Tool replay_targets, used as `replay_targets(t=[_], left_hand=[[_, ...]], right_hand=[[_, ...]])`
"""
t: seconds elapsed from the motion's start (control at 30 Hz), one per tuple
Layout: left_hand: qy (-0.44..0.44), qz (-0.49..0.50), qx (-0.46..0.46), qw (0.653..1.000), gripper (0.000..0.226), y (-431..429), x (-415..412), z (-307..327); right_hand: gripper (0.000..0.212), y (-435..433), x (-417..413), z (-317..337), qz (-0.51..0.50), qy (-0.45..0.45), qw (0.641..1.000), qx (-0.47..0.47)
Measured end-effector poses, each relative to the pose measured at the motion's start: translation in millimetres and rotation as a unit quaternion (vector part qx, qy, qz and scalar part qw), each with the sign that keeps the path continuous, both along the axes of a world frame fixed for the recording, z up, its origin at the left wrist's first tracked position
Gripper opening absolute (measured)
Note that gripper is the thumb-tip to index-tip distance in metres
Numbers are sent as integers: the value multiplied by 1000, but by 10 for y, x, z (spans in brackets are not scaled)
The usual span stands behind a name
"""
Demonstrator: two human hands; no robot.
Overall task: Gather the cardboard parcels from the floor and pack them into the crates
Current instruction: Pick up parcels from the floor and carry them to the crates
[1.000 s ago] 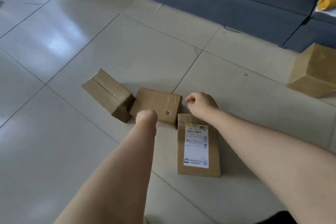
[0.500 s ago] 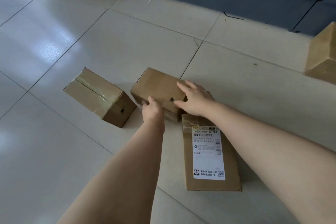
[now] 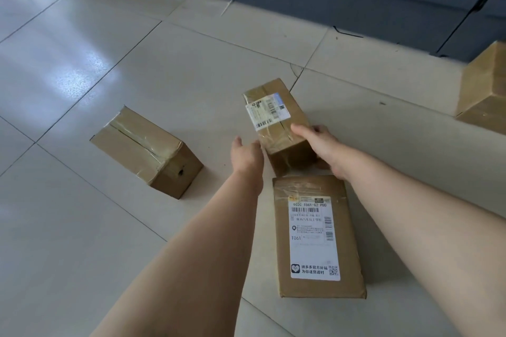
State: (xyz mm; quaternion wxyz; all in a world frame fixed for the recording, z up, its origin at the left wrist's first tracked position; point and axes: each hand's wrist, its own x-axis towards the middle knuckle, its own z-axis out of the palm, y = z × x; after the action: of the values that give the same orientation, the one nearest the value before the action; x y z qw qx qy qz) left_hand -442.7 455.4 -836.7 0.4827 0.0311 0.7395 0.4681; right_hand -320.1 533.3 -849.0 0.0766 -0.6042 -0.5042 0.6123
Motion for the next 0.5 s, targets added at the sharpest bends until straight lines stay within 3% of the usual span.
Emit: replay_targets(t=[0.13,0.3,0.4,0.5], left_hand=[[-7,-48,20,999,41,-42,32,74],[0,-47,43,998,50,62,125,179],[25,-78,5,997,47,60,184,206],[141,-95,-33,985,58,-2,137,188]], right_hand=[[50,-37,179,-16,37,32,998,-28],[43,-1,248,62,15,45,999,-17],[28,-2,217,83,18,-40,997,60],[44,-49,92,158,-1,-153,974,167]])
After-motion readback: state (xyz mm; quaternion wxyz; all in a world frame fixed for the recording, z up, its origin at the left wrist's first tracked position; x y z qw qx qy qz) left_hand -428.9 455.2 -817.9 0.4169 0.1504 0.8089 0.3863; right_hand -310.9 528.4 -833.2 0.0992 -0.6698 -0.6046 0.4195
